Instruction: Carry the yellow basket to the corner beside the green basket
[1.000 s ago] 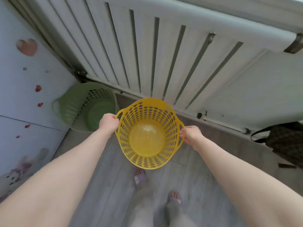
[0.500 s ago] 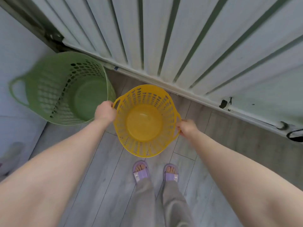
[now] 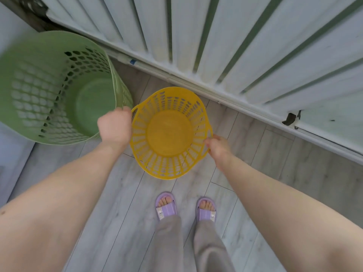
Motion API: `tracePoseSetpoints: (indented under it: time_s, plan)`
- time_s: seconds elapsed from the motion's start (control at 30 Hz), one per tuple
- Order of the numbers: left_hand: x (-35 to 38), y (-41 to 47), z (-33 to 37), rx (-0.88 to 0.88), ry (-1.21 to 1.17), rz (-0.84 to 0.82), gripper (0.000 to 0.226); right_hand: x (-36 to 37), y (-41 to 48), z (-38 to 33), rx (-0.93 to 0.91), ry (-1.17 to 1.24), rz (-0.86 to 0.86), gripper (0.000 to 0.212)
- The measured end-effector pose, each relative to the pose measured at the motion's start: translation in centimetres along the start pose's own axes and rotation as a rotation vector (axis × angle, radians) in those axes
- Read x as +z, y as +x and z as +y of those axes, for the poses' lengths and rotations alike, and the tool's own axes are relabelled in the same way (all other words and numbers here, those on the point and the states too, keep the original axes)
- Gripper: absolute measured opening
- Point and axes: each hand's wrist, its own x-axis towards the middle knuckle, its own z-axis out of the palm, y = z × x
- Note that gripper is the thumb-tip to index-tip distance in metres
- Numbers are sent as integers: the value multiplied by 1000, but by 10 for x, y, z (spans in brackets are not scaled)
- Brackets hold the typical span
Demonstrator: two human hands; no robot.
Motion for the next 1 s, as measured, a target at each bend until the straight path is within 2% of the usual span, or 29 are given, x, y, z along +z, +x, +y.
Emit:
tracePoseSetpoints:
  time_s: [0.17,0.3,0.43,0.57,0.63,0.73,1.0]
  plan:
    - [-6,10,-10,-60,-20,-8,22,10,1,-11,-21,87,-102,24]
    - [-8,10,-10,-77,-60,-13,24,18,-3,-13,12,70,-155,31]
    - [-6,0,-13,-61,-77,6,25,27,-6,-12,5,-4,-157,25]
    - [-6,-11,-26,-96,-87,14,27,36,-9,-9,-7,-33,-184,30]
    - [-5,-15,-26,-137,-132,25,25,36,-10,-11,1,-116,-159,26]
    - [-7,-23,-25,-209,-212,24,22,28,-9,-13,16,-202,-45,38]
    - [-46,-45,-22,-220,-241,28,19,-2,-45,-38,-62,-295,50,53]
